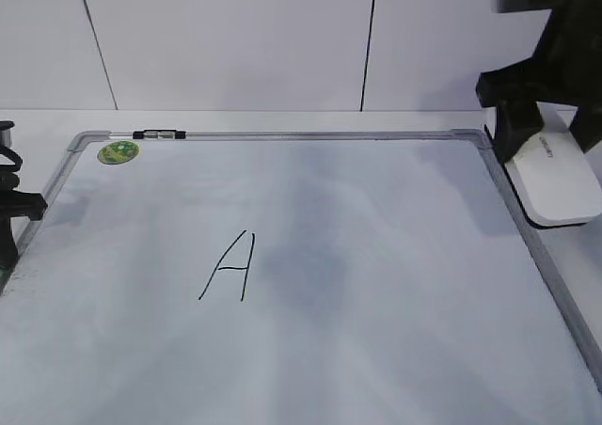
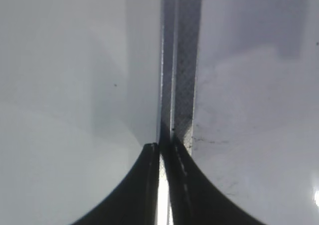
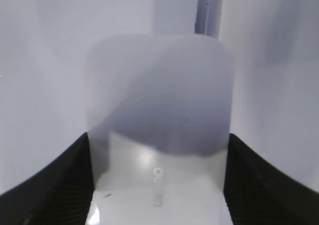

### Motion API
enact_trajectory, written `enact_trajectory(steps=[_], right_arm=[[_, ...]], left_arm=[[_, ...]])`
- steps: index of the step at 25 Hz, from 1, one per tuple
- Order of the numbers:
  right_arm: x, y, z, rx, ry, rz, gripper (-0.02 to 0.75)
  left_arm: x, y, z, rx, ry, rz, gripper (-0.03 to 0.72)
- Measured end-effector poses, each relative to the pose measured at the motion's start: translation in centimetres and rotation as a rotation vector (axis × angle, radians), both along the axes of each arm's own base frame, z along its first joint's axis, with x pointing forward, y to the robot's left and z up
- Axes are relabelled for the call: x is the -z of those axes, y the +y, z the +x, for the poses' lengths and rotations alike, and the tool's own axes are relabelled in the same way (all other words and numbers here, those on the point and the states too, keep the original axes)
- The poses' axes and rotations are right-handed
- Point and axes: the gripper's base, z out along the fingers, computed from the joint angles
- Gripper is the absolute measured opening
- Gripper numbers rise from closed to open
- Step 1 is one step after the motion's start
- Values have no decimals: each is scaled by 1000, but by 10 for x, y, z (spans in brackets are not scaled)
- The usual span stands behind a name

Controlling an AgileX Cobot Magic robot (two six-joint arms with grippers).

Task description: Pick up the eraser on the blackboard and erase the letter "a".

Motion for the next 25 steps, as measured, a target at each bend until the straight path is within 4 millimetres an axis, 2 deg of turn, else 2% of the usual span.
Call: enact_trajectory(steps=[8,17,25], right_arm=[[10,-7,0,22,32,-13,559],[56,-5,21,31,152,-44,559],[79,-26,34,114,215,3,559]], left_arm=[[0,0,0,-5,-1,-6,36],[0,-1,0,-7,-1,-9,38],[0,-1,0,-7,0,-9,39]])
